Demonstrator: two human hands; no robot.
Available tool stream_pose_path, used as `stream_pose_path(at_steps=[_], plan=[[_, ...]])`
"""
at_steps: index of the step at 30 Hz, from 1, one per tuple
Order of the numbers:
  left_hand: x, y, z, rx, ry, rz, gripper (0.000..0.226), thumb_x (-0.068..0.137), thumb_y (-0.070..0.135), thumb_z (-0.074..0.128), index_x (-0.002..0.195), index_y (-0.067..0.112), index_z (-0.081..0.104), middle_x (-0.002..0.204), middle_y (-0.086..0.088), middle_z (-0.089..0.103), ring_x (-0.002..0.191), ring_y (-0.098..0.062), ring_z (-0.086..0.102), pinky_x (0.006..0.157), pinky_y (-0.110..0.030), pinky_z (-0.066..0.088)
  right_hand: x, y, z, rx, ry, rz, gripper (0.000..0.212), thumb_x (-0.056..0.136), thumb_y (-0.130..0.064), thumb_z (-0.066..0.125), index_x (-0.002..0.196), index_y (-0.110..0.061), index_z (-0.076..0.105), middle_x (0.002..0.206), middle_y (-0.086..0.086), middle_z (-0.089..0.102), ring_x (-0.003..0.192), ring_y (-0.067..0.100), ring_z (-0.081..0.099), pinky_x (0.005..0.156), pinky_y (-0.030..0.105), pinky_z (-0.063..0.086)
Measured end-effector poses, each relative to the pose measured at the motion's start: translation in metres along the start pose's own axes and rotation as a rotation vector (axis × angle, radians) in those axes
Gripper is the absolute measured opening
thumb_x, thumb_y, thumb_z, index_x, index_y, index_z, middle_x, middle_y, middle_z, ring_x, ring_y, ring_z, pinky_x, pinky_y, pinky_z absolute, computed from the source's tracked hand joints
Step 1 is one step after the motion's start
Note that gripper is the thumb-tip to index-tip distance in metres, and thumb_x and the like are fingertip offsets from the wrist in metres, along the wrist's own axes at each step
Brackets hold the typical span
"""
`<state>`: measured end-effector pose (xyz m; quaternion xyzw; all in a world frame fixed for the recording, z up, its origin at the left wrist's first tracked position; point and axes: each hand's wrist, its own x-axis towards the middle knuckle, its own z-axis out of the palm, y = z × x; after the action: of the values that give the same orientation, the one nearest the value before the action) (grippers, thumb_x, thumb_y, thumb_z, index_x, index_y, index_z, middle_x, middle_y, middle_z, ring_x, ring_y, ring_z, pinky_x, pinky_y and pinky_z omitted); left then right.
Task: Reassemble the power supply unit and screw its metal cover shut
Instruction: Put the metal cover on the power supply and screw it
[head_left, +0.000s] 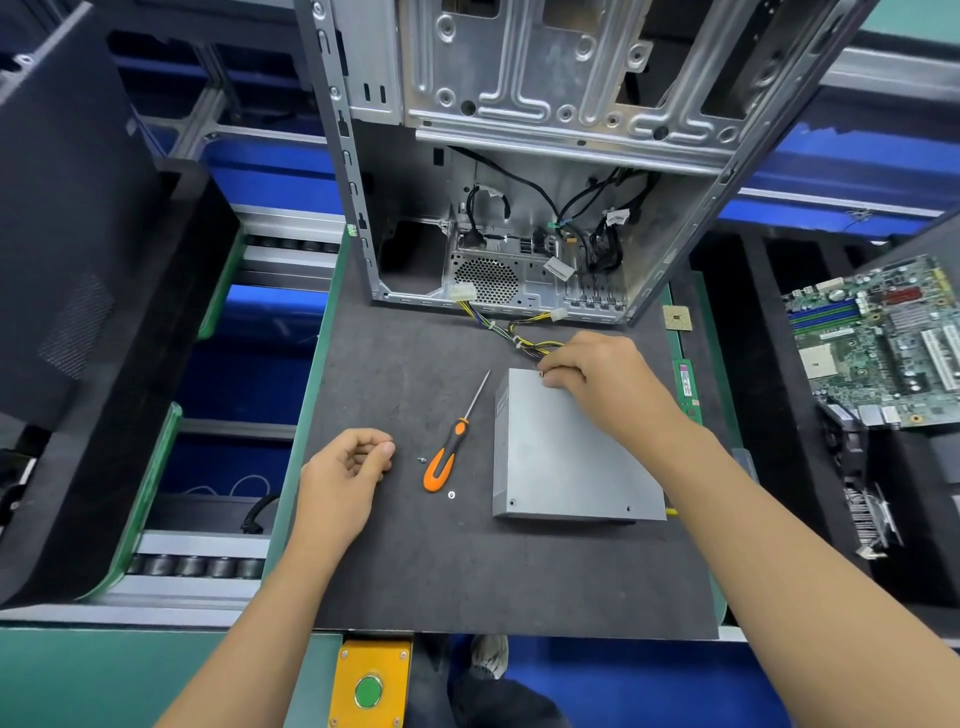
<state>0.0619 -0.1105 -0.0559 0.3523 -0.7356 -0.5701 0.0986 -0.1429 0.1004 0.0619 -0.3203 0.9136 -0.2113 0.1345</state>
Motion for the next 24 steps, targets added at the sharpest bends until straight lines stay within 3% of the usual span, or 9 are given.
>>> stream_pose_path(at_steps=[7,11,16,20,24], plan=[[-0.001,0.0,0.0,-0.001,0.001,0.005,0.016,0.093,0.016,0.068,0.088,0.031,0.069,0.081,0.014,0.072,0.074,-0.003,0.067,0.073,-0.019,0.051,-0.005,0.002,0.001,0.083,0.065,0.028,0.027,0.087,-0.007,0.07,0.113,-0.012,0.073,0.097,0.003,0.067,0.095,0.022,0.061,0.092,0.041,0.048],[-0.001,0.0,0.0,0.002,0.001,0.002,0.017,0.093,0.017,0.068,0.088,0.033,0.069,0.081,0.013,0.072,0.076,-0.005,0.067,0.073,-0.019,0.051,-0.021,-0.007,-0.002,0.244,0.186,0.02,0.031,0.082,-0.001,0.073,0.108,-0.018,0.072,0.086,-0.004,0.065,0.078,0.009,0.058,0.08,0.019,0.048],[-0.002,0.0,0.001,-0.004,0.007,0.003,0.016,0.093,0.018,0.069,0.088,0.033,0.069,0.082,0.014,0.072,0.076,-0.004,0.067,0.072,-0.018,0.051,-0.065,-0.022,0.017,0.362,-0.062,-0.058,0.032,0.081,-0.004,0.075,0.102,-0.027,0.07,0.081,-0.013,0.065,0.076,0.008,0.057,0.076,0.012,0.043],[-0.002,-0.001,0.001,0.008,0.009,0.013,0.015,0.093,0.02,0.069,0.089,0.034,0.069,0.082,0.015,0.072,0.076,-0.003,0.068,0.071,-0.017,0.051,-0.093,-0.027,0.034,0.32,-0.093,-0.075,0.034,0.082,-0.012,0.075,0.105,-0.036,0.067,0.088,-0.019,0.062,0.087,0.008,0.058,0.081,0.012,0.042],[-0.002,-0.003,0.002,0.002,0.005,0.015,0.016,0.093,0.019,0.069,0.088,0.033,0.069,0.08,0.013,0.072,0.075,-0.005,0.067,0.072,-0.02,0.051,-0.103,-0.031,0.044,0.297,-0.078,-0.077,0.029,0.085,-0.012,0.072,0.108,-0.029,0.068,0.084,-0.02,0.06,0.088,0.006,0.056,0.082,0.017,0.044]])
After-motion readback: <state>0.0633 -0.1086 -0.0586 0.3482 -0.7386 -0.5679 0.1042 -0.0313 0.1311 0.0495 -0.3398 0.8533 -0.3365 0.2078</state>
